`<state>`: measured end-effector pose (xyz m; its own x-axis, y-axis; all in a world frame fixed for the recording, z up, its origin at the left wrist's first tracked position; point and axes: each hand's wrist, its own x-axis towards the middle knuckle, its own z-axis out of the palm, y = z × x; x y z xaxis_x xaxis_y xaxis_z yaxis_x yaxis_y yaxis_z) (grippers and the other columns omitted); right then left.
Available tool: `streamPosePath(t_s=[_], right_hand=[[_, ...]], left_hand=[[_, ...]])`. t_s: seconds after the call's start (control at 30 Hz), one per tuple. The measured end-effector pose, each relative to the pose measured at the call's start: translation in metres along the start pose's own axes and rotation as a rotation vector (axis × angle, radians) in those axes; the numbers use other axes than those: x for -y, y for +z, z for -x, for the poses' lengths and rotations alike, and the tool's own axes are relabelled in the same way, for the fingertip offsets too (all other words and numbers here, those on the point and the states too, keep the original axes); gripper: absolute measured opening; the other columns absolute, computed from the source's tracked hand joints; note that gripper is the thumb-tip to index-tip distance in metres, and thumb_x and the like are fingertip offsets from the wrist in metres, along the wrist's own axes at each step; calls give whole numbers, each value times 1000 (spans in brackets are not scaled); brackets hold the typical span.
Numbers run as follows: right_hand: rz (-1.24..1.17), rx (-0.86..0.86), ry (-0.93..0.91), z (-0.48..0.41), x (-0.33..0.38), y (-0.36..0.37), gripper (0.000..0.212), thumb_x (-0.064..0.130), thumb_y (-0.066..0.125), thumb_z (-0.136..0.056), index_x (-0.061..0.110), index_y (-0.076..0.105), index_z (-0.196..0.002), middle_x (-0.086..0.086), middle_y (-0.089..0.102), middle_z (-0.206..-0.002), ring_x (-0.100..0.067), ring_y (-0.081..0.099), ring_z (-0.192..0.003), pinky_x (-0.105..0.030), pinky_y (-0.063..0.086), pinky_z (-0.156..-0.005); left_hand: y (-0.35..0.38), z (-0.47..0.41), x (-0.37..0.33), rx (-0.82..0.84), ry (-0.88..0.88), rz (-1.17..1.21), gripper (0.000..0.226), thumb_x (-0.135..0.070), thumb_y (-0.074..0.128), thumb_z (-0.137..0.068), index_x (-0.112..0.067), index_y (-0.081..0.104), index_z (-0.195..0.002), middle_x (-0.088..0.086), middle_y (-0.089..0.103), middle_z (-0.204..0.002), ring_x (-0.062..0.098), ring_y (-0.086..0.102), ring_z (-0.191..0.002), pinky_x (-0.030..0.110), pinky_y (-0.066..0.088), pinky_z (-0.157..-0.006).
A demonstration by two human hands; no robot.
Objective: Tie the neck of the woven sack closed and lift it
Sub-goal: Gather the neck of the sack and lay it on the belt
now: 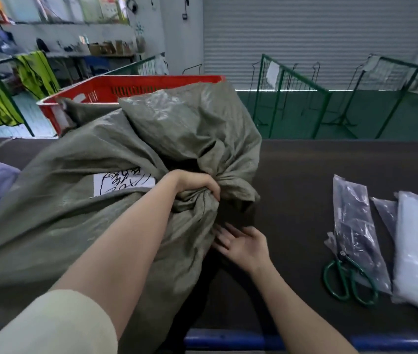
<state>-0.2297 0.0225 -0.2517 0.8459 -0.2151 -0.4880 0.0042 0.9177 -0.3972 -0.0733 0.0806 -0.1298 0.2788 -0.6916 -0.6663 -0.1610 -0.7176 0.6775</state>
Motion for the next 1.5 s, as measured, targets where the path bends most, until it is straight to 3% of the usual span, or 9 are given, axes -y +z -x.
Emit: streamPosePath(t_s=[0.2, 0.47, 0.57, 0.7, 0.9, 1.07, 1.23, 1.37, 1.5], right_hand=[[-116, -145, -185, -4, 8, 1, 48, 35, 20, -98, 7, 45, -128, -18, 54, -114, -25, 58, -101, -39, 55, -83], [-69, -100, -747, 50, 87, -6, 36, 3, 57, -75, 17, 66, -43, 6, 66, -50, -8, 65, -56, -21, 52, -61], [262, -440, -569, 35, 81, -46, 18, 4, 56, -83, 8, 72, -90, -9, 73, -93, -22, 67, -88, -28, 52, -75], [944, -923, -291, 24, 73, -72, 69, 16, 67, -78, -6, 31, -134, -26, 46, -136, -39, 47, -122, -40, 41, -98], [1343, -1021, -1007, 22, 73, -22, 75, 27, 63, -81, 10, 23, -143, -17, 29, -149, -33, 27, -138, -47, 27, -110], [1538, -665, -640, -24, 76, 16, 97, 63, 61, -69, 27, 13, -146, -9, 31, -151, -31, 31, -137, -52, 28, -110], [1236, -776, -715, -27, 104, 19, 26, 32, 57, -80, 9, 65, -71, -18, 68, -88, -30, 62, -90, -33, 42, -72], [1183, -1107, -824, 2, 127, -15, 37, 33, 51, -83, 1, 68, -93, -25, 68, -105, -40, 59, -101, -39, 46, -85], [1563, -1034, -102, 8, 119, -73, 57, 41, 48, -84, 3, 50, -128, -21, 50, -135, -37, 47, -124, -41, 38, -101]], left_hand=[[27, -7, 29, 115, -143, -106, 13, -17, 62, -69, -7, 64, -60, 4, 63, -51, 18, 58, -51, 20, 47, -57], [63, -33, 42, 266, -309, -216, 13, -18, 61, -71, -7, 65, -74, 7, 65, -63, 19, 59, -62, 26, 48, -67], [81, -48, 47, 269, -307, -331, 35, -19, 61, -77, -5, 62, -109, 10, 60, -89, 21, 58, -74, 27, 48, -71], [92, -54, 49, 182, -276, -452, 52, -8, 51, -87, -6, 38, -138, 5, 51, -97, 22, 50, -77, 24, 45, -64], [94, -58, 56, -30, -218, -560, 47, -14, 58, -76, -8, 54, -122, 7, 52, -103, 24, 52, -91, 28, 44, -75], [103, -51, 59, -71, -21, -949, 33, -23, 57, -78, -14, 60, -110, 6, 58, -98, 24, 55, -88, 28, 39, -66], [97, -45, 64, -143, -10, -865, 30, -28, 54, -79, -15, 61, -106, 7, 63, -111, 28, 59, -99, 28, 40, -72], [76, -51, 59, -208, -87, -564, 35, -27, 60, -70, -14, 61, -102, 8, 62, -98, 24, 57, -80, 26, 42, -63], [73, -58, 63, -212, -122, -673, 100, -28, 66, -71, -22, 5, -150, 12, 52, -135, 29, 55, -113, 32, 45, -89]])
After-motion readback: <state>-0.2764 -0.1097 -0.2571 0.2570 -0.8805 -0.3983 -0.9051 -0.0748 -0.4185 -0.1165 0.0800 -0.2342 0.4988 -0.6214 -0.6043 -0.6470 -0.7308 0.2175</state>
